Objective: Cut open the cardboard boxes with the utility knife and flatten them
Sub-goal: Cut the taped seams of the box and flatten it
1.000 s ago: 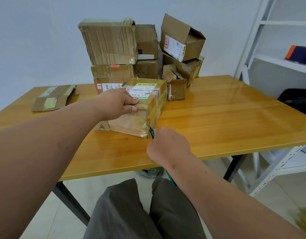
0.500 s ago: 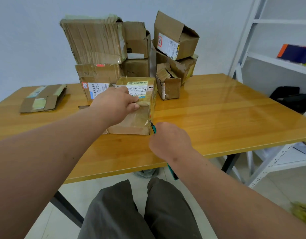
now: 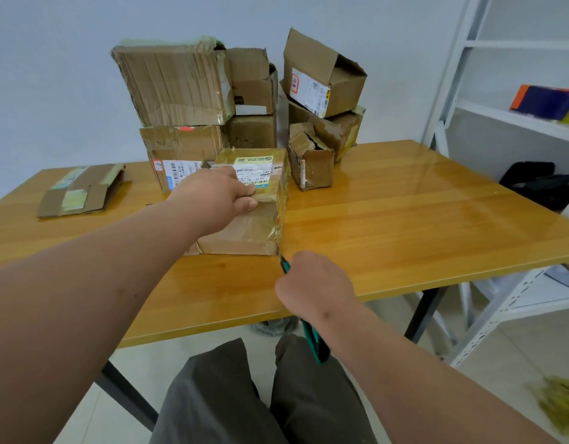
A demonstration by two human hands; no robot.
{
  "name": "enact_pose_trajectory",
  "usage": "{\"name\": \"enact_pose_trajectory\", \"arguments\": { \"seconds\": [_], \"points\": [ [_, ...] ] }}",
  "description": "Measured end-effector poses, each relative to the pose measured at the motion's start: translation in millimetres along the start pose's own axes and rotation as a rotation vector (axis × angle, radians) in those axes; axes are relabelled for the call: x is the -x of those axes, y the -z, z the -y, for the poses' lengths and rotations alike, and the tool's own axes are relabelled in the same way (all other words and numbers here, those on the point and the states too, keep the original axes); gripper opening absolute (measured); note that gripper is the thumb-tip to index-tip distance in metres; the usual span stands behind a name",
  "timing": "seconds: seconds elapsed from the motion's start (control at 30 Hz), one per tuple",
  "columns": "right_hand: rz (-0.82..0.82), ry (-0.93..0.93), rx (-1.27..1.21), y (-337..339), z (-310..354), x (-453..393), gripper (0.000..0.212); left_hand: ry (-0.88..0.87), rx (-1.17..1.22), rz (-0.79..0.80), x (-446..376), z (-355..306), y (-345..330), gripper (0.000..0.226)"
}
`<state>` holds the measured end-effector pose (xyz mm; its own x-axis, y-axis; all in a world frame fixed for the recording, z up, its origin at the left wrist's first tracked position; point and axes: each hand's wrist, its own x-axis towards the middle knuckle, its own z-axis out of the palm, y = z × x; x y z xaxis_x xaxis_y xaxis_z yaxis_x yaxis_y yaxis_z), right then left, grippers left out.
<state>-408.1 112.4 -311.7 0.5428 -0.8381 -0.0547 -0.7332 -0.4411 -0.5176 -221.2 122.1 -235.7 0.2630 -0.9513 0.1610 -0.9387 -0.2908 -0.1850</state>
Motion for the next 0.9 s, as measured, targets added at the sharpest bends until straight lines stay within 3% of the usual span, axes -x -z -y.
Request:
{"name": "enact_pose_trajectory", "arguments": {
  "seconds": [0.17,0.3,0.63,0.8,0.9],
  "points": [
    [-0.207,0.088,0.015,3,-6,-4,0.017,-0.001,0.01,0.008,-2,1,0,0.05],
    [-0.237,0.147,0.01,5,1,-10,0.02,0.009,0.008,0.014,-3,2,-2,0.051],
    [-0.166,0.091,0.059,3,5,-10,0.018,0.023,0.03,0.037,0,0,0,0.051],
    [0.006,0.04,0.142,1,13,-10,0.014,0.035,0.045,0.051,1,-1,4,0.051],
    [0.018,0.018,0.104,4,11,-13,0.013,0.027,0.044,0.055,1,-1,4,0.052]
  ]
}}
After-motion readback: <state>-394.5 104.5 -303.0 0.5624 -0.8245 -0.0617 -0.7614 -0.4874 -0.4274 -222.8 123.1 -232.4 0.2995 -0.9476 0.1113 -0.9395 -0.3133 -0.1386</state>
